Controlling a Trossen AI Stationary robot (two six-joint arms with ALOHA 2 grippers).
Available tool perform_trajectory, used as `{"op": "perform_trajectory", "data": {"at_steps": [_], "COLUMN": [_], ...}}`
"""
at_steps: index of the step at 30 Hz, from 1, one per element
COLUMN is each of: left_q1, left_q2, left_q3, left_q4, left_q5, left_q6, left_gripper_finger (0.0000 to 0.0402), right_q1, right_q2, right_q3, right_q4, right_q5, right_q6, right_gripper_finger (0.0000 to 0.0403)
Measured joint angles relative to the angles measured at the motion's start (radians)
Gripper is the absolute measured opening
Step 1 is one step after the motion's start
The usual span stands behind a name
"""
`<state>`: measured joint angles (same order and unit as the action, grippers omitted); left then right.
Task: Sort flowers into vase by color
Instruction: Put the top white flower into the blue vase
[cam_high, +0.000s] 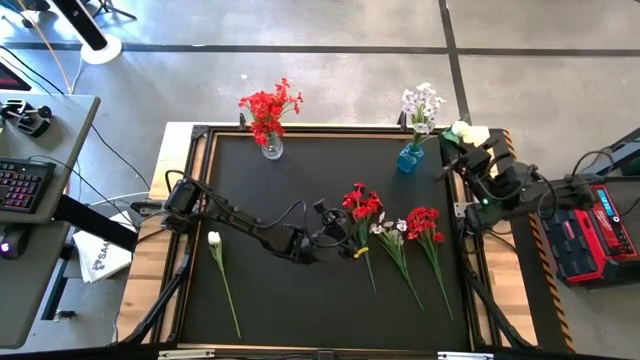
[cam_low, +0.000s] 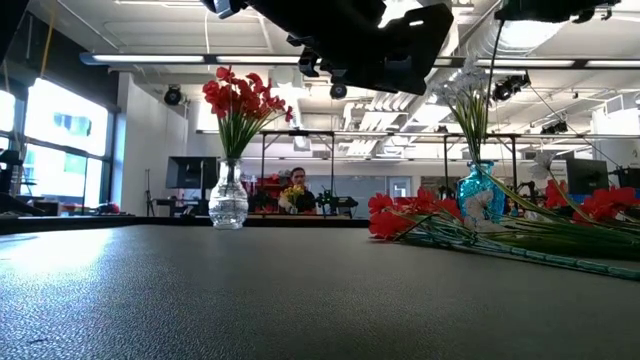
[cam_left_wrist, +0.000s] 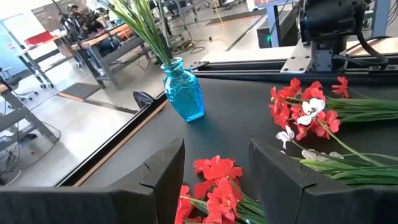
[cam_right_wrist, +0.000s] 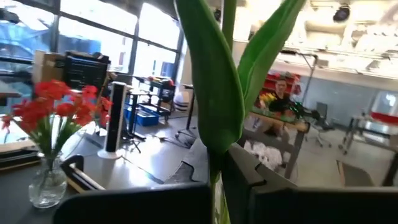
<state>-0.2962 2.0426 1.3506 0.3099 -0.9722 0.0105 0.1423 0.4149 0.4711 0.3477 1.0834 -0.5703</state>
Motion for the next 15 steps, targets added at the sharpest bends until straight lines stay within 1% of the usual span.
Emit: {"op": "perform_trajectory", "data": {"at_steps": [10,15], "left_q1": [0.0,0.0], "left_q2": [0.0,0.0], "left_q3": [0.0,0.0], "left_q4": [0.0,0.0], "left_q5": [0.003,0.05], "left_q6": [-0.008,-0.009], "left_gripper_finger": [0.0165,0.0165], "right_q1": [-0.178,-0.245], "right_q2": [0.003,0.003], "right_q3": [-0.07,-0.083], "right_q4": [-0.078,-0.147], "right_q5": [-0.081,-0.099], "right_q6": [0.234,0.34], "right_gripper_finger": [0.0,0.0]}}
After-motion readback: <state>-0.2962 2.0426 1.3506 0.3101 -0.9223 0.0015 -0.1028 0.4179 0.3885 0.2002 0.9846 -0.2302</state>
